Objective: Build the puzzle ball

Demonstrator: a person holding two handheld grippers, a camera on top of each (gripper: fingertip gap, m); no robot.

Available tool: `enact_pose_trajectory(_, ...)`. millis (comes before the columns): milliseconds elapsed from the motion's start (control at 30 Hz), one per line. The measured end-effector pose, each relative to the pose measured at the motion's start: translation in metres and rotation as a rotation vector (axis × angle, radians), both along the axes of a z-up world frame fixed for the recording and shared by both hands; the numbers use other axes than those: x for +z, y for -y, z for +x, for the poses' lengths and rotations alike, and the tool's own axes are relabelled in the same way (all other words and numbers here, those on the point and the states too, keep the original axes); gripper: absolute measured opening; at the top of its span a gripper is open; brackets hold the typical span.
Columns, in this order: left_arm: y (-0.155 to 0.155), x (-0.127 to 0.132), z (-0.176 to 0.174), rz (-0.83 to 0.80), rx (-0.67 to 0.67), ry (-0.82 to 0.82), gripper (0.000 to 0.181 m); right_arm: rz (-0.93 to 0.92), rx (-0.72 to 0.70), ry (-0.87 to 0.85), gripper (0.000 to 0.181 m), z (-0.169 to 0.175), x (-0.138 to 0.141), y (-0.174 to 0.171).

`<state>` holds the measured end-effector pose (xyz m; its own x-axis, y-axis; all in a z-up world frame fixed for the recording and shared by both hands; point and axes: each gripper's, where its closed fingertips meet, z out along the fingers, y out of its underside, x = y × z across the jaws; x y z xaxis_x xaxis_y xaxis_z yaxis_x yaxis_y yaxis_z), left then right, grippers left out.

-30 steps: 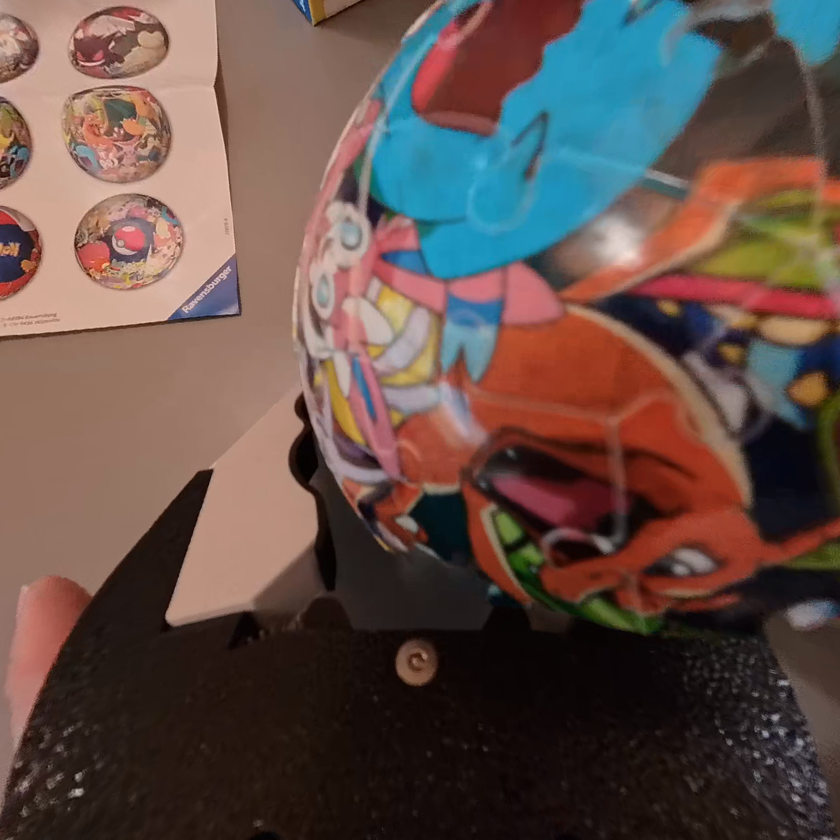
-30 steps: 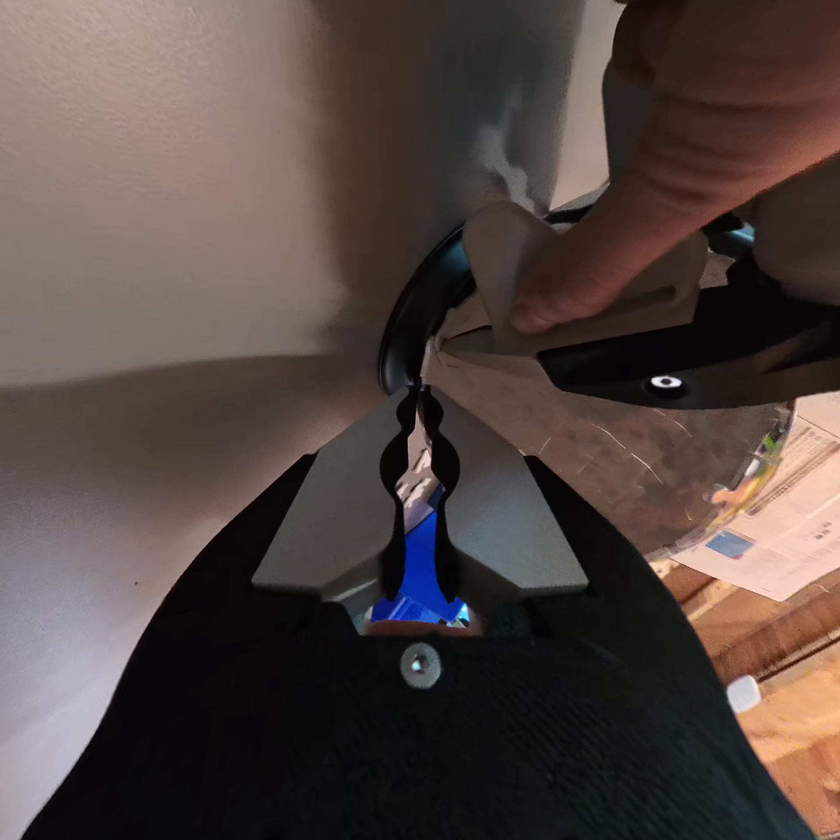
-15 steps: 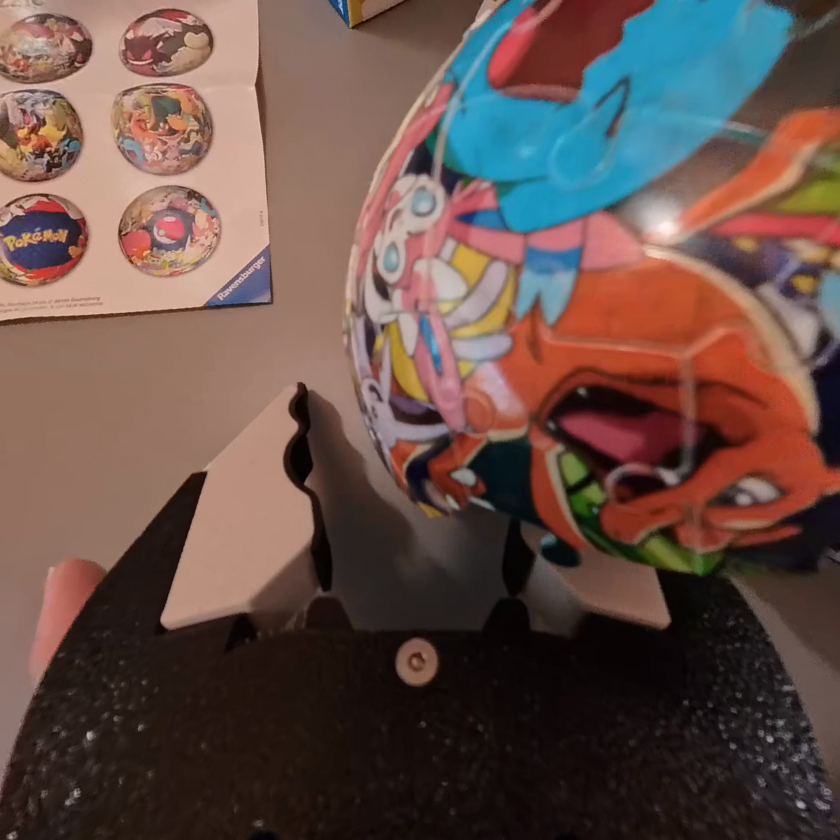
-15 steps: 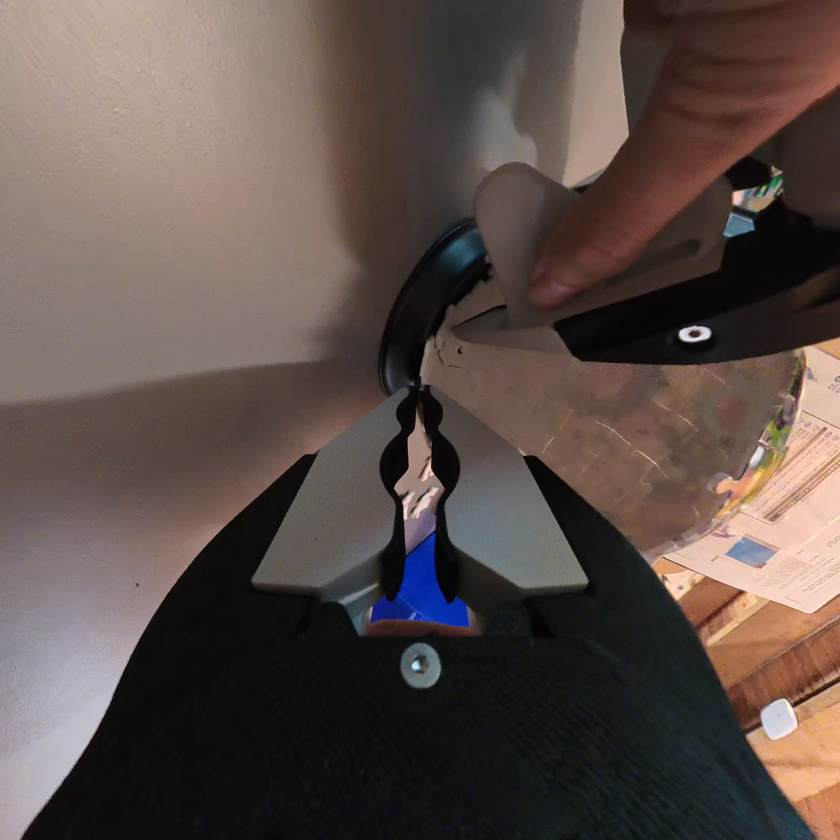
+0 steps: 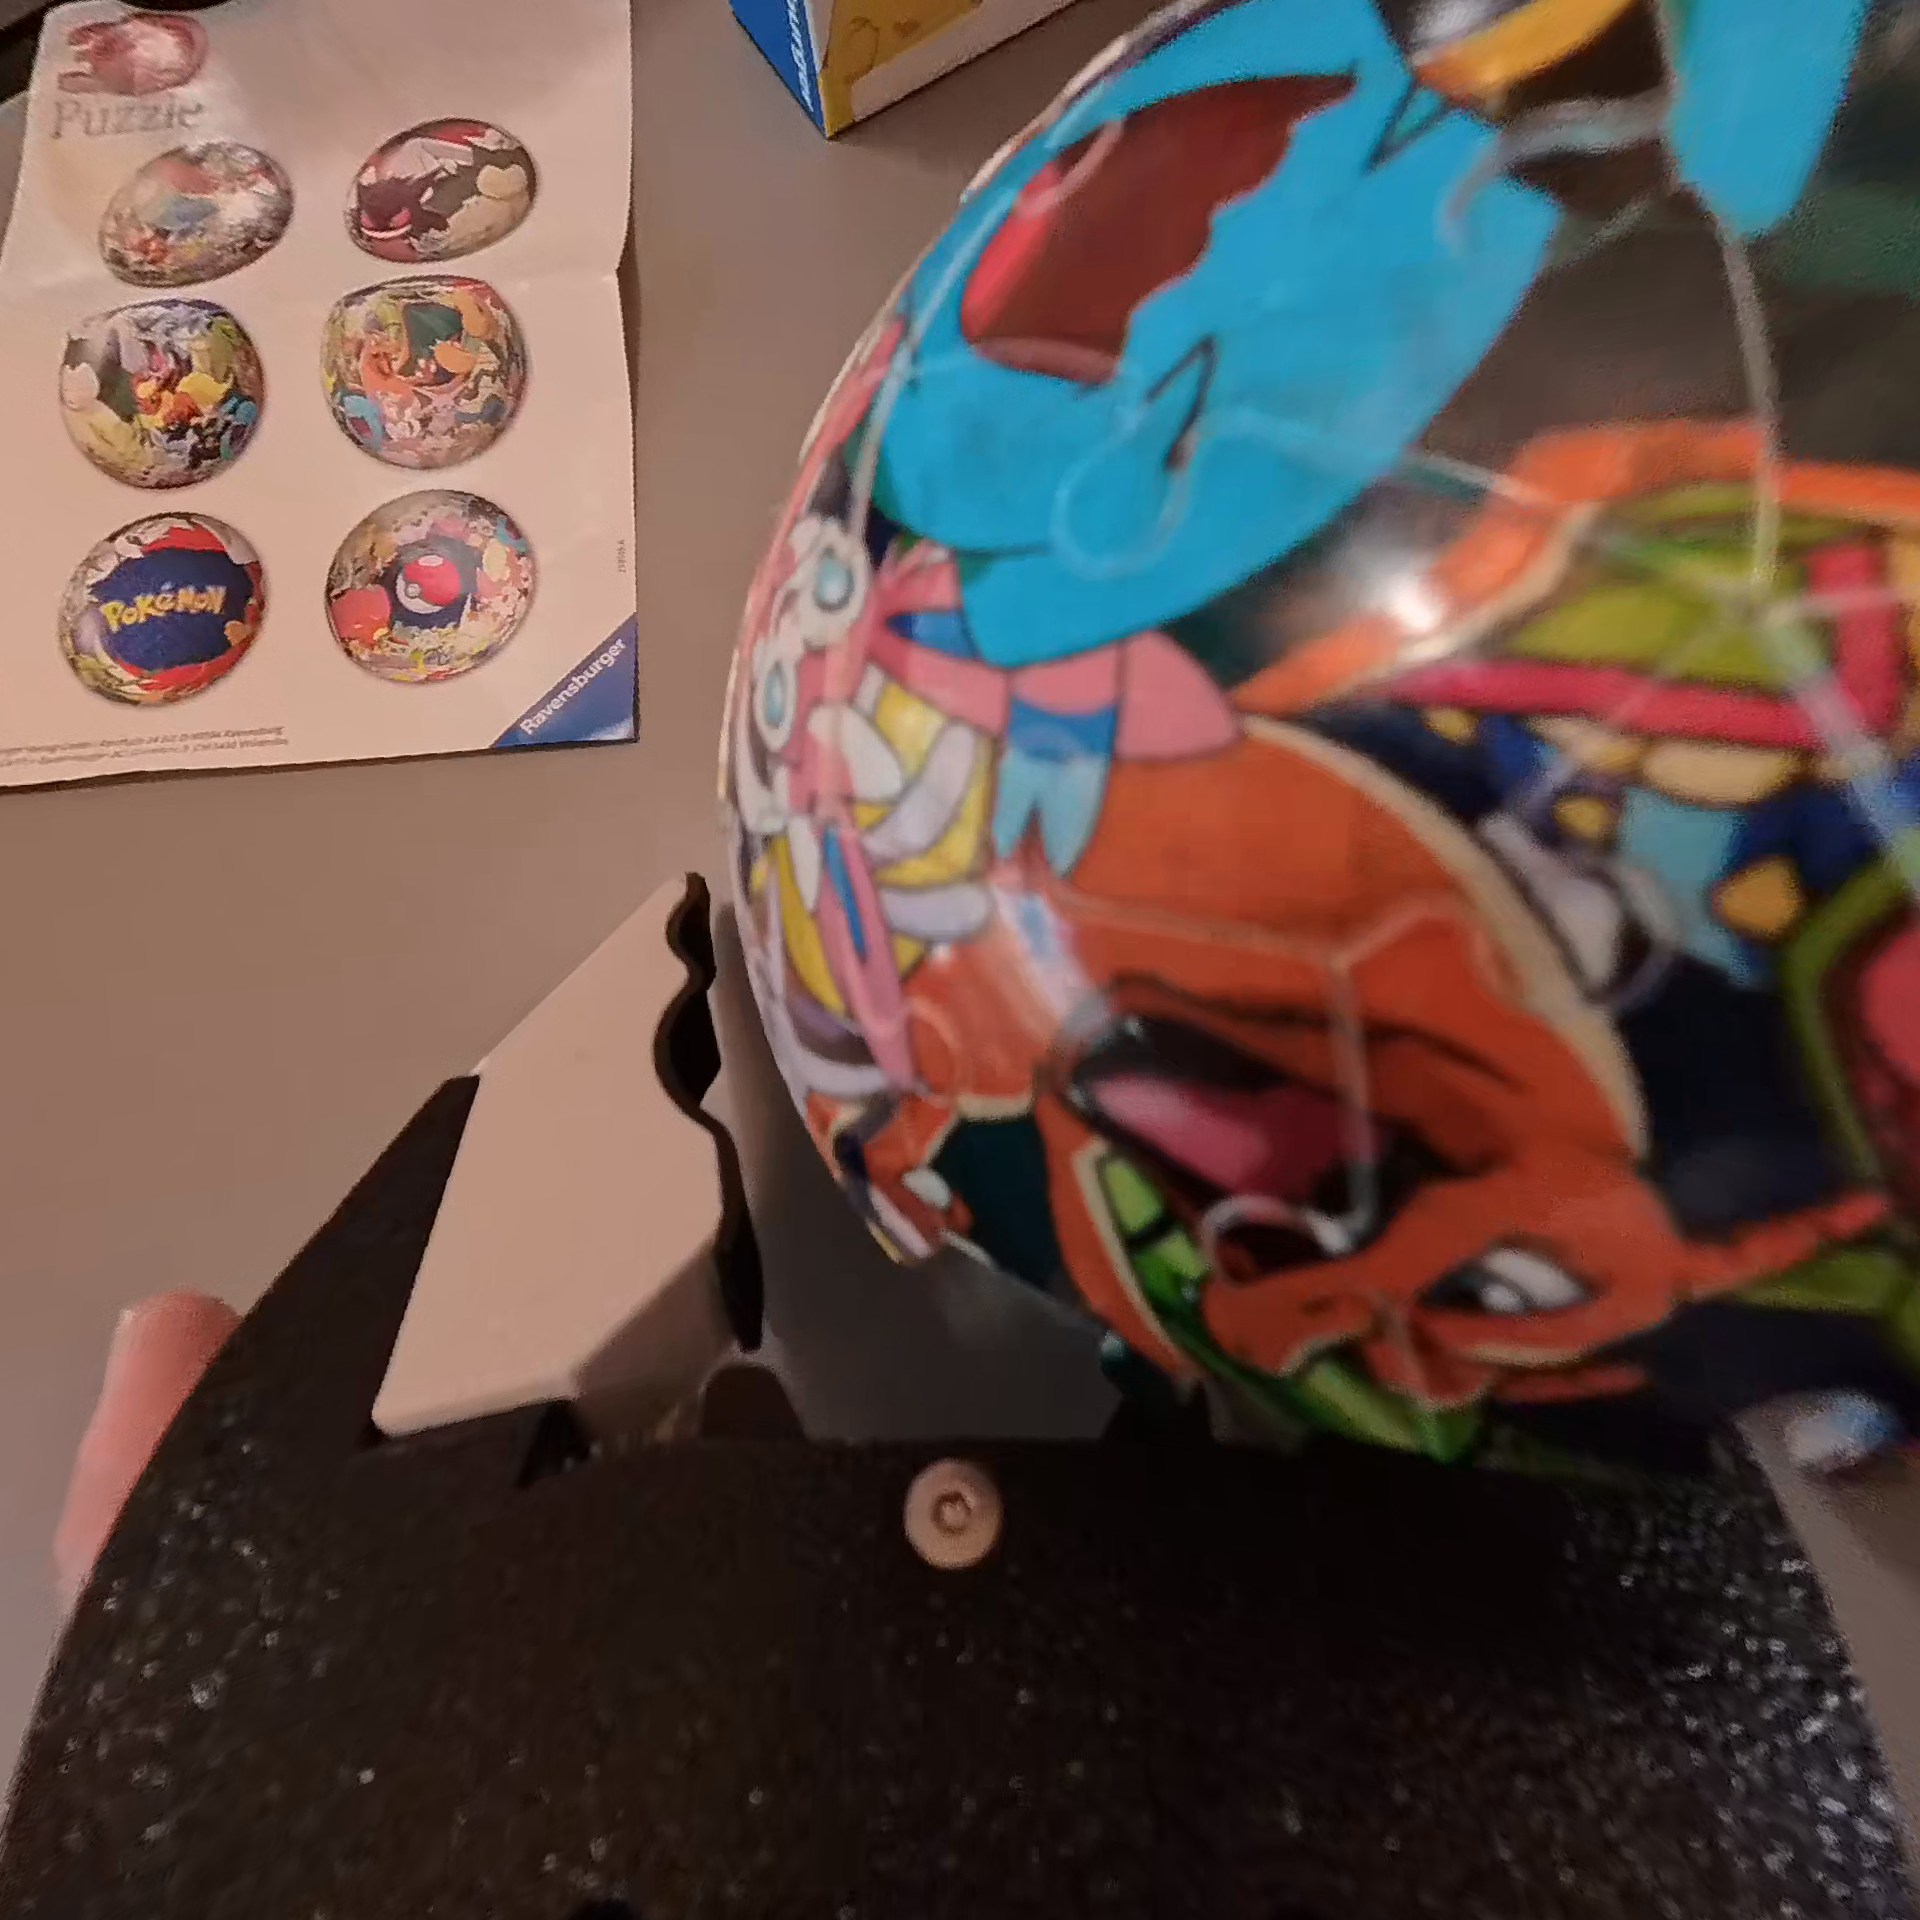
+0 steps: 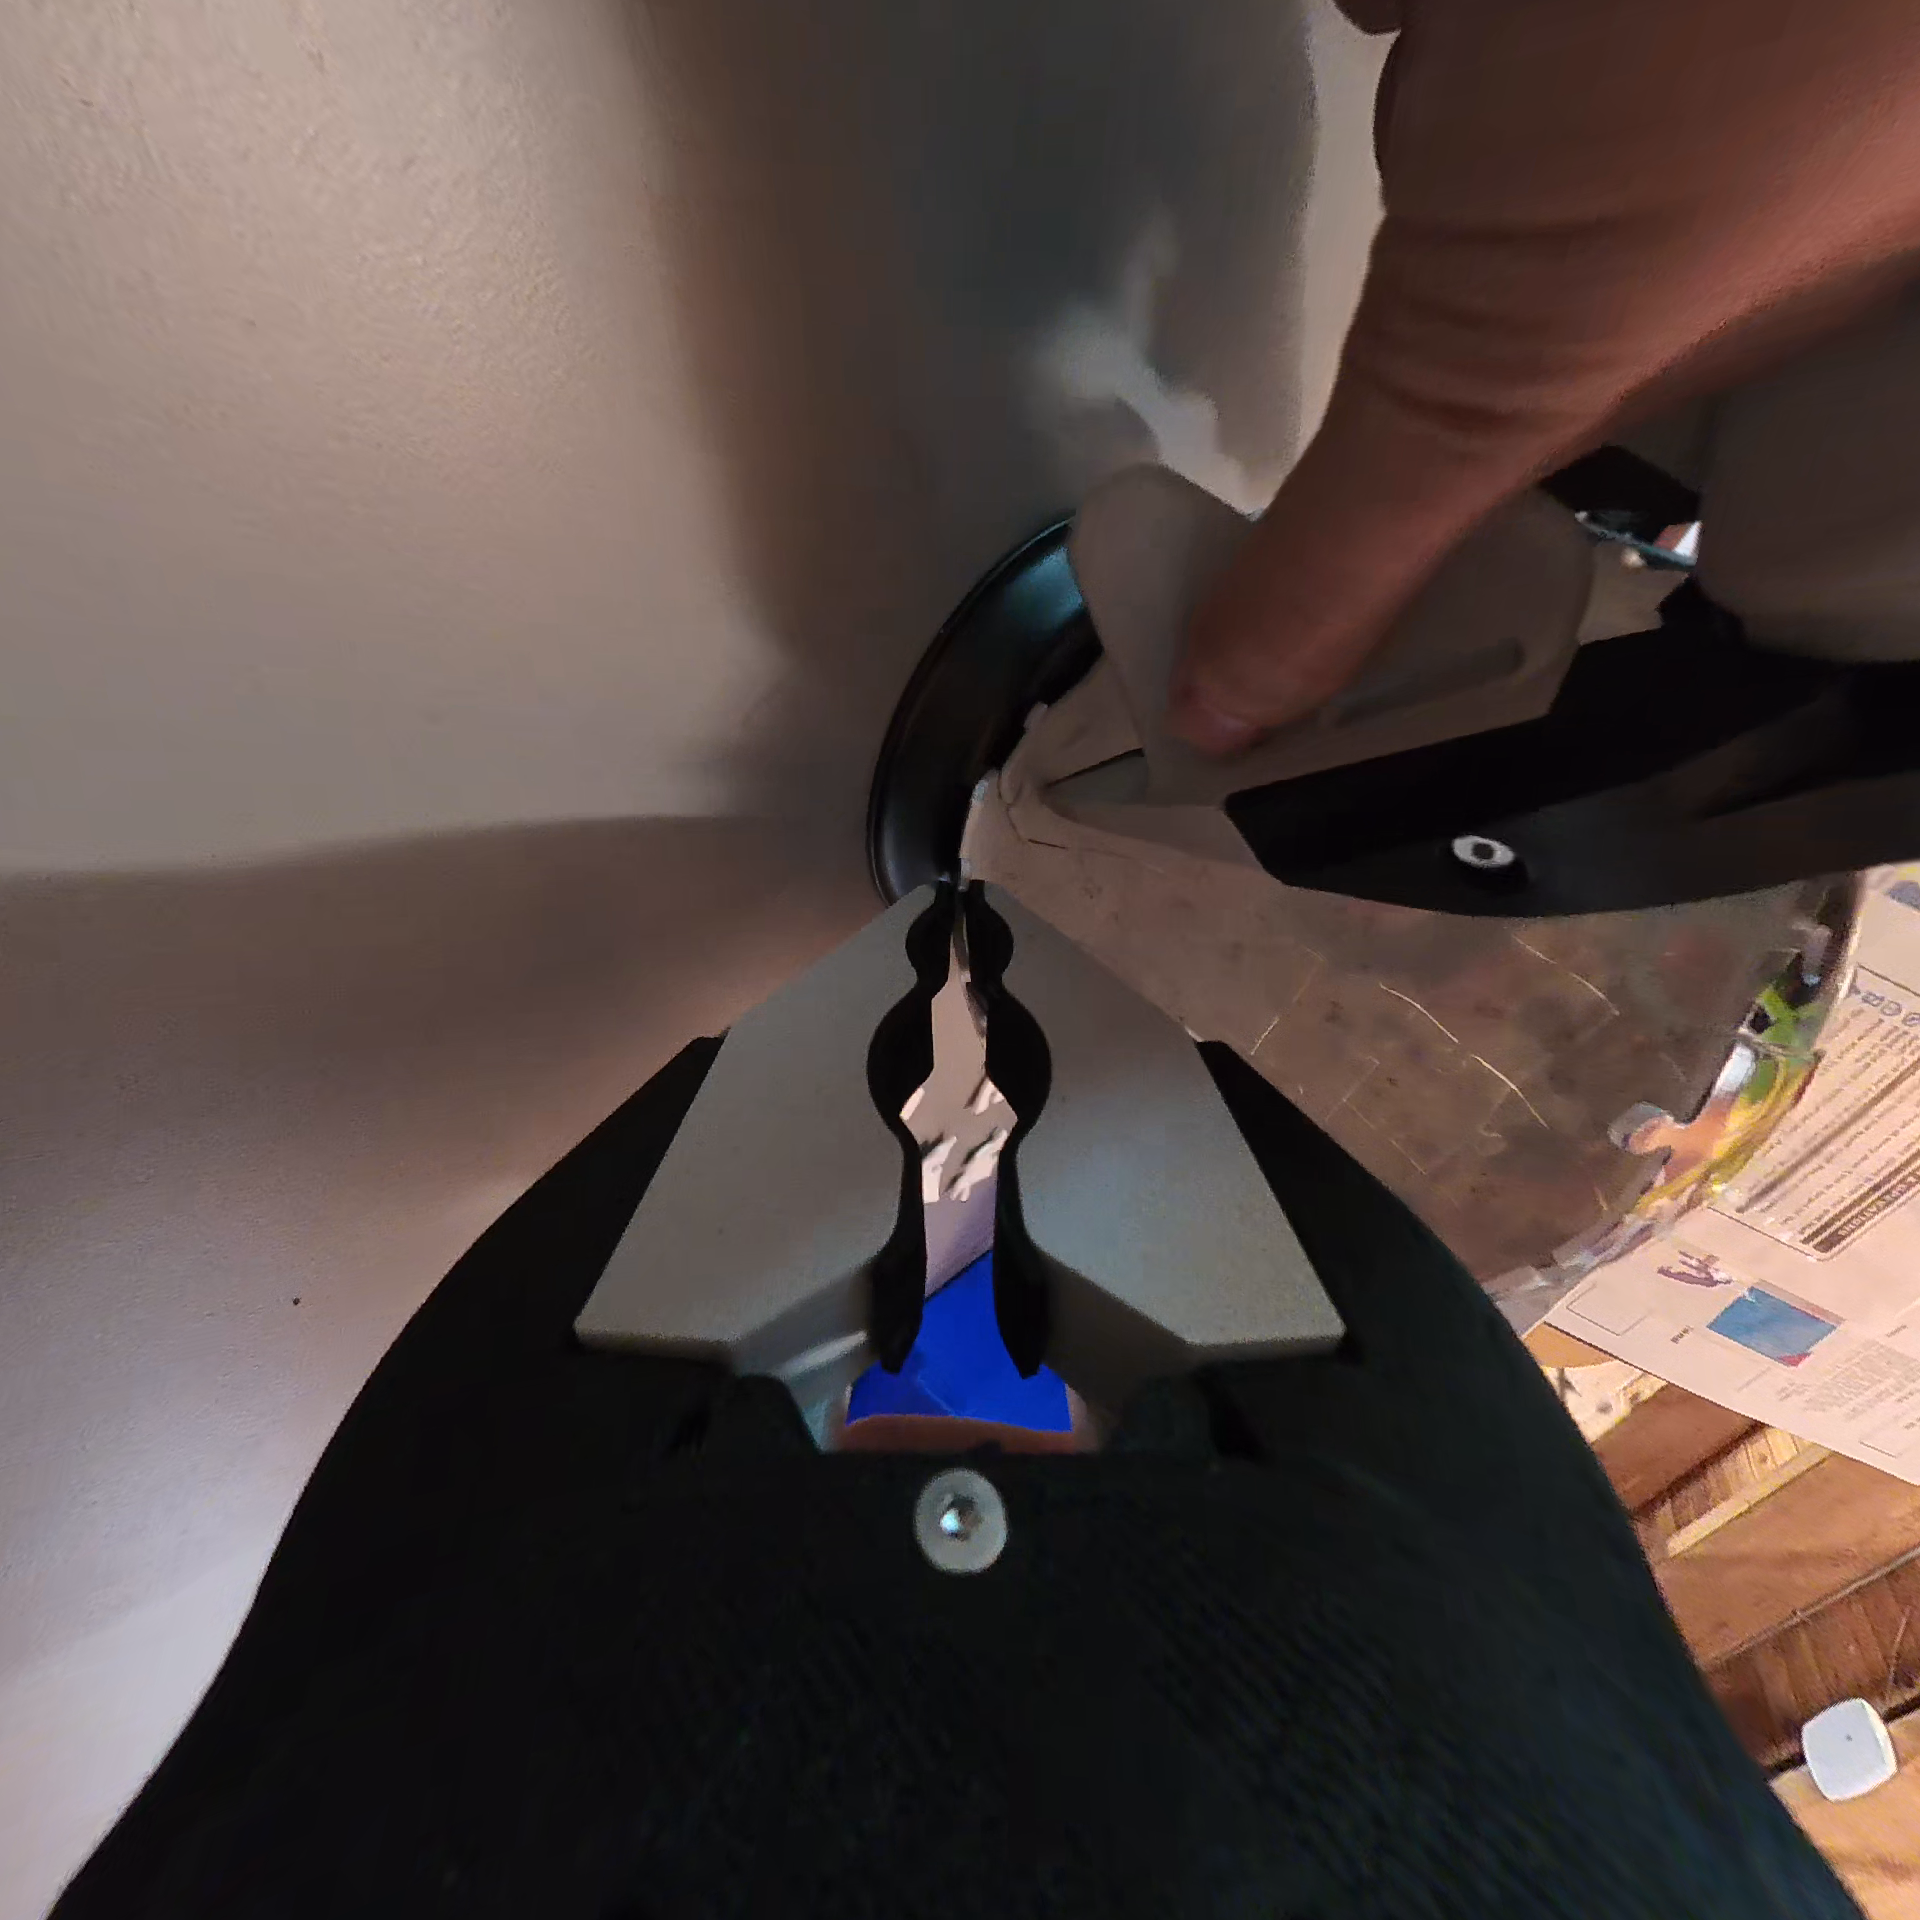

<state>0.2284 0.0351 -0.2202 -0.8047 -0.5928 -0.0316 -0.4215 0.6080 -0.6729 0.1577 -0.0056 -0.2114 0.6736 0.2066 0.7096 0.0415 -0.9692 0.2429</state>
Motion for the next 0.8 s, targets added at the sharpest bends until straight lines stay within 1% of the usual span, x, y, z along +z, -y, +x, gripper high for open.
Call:
enact_pose_trajectory(100, 0.0007, 0.0009, -0.0007, 0.008, 0.007, 0.012, 0.087, 0.021, 0.001, -0.018, 0.000, -0.0002, -0.0004, -0.0002)
enact_pose_trajectory(133, 0.0019, 0.0020, -0.0002, 0.011, 0.001, 0.026, 0.081, 0.021, 0.004, -0.019, 0.000, -0.0002, -0.0005, -0.0001)
enact_pose_trajectory(200, 0.0054, 0.0027, -0.0013, 0.009, -0.015, 0.030, 0.076, 0.002, 0.016, -0.017, 0.000, -0.0002, -0.0007, 0.0003)
enact_pose_trajectory(367, 0.0062, 0.0009, -0.0051, -0.016, -0.031, -0.015, 0.072, -0.002, 0.012, -0.013, 0.000, -0.0001, -0.0012, 0.0007)
enact_pose_trajectory(467, 0.0061, -0.0001, -0.0053, -0.024, -0.025, -0.034, 0.072, 0.006, 0.005, -0.016, 0.000, -0.0006, -0.0016, 0.0008)
enact_pose_trajectory(500, 0.0045, 0.0000, -0.0032, -0.013, -0.013, -0.027, 0.079, 0.009, 0.004, -0.019, 0.000, -0.0006, -0.0018, 0.0008)
enact_pose_trajectory(533, 0.0035, 0.0001, -0.0017, -0.005, -0.003, -0.025, 0.082, 0.015, 0.000, -0.023, 0.000, -0.0005, -0.0019, 0.0007)
enact_pose_trajectory(800, 0.0036, -0.0006, 0.0023, -0.026, 0.028, -0.038, 0.089, 0.028, -0.003, -0.020, 0.000, -0.0005, -0.0030, 0.0003)
